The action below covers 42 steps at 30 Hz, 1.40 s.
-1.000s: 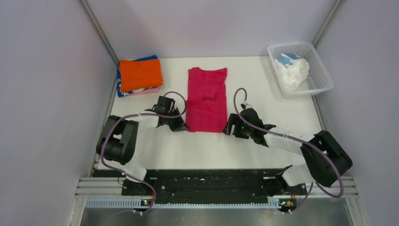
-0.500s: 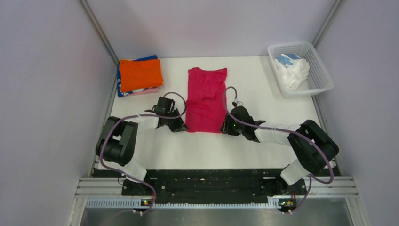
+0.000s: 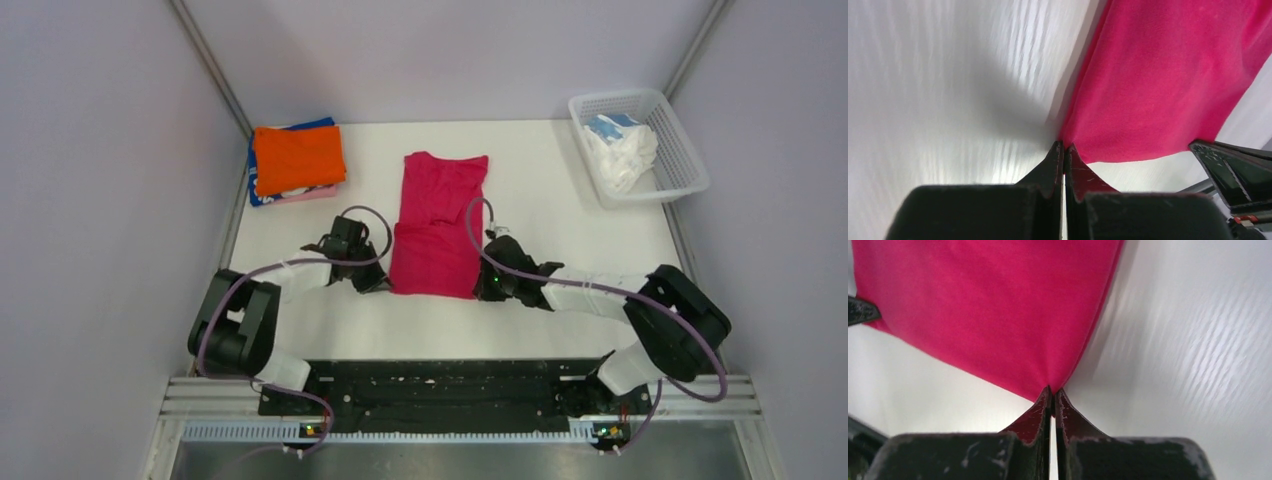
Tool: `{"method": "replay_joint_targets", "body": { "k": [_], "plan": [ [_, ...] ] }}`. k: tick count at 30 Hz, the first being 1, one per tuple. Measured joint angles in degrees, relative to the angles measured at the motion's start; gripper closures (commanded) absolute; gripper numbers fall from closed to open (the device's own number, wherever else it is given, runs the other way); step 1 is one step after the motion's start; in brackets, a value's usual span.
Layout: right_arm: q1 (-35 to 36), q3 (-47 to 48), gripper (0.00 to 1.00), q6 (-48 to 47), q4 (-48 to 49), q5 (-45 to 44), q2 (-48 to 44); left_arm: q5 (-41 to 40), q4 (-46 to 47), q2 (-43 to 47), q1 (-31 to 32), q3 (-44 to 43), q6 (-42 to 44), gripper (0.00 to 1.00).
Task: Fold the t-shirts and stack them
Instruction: Grab one side of the 2/3 rectangular tshirt with both arms, then fold the long partially folded tshirt into a neat square
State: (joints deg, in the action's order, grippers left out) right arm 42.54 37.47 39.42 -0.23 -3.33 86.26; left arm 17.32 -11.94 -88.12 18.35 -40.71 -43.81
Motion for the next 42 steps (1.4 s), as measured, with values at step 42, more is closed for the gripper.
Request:
{"method": "replay_joint_targets", "body": {
  "k": [42],
  "plan": [
    [-18.9,11.0,1.00,-7.2,-7.6,20.3,-15.1,-13.8,-16.4,-1.4,2.6,-34.0,9.3,1.00]
  ]
}}
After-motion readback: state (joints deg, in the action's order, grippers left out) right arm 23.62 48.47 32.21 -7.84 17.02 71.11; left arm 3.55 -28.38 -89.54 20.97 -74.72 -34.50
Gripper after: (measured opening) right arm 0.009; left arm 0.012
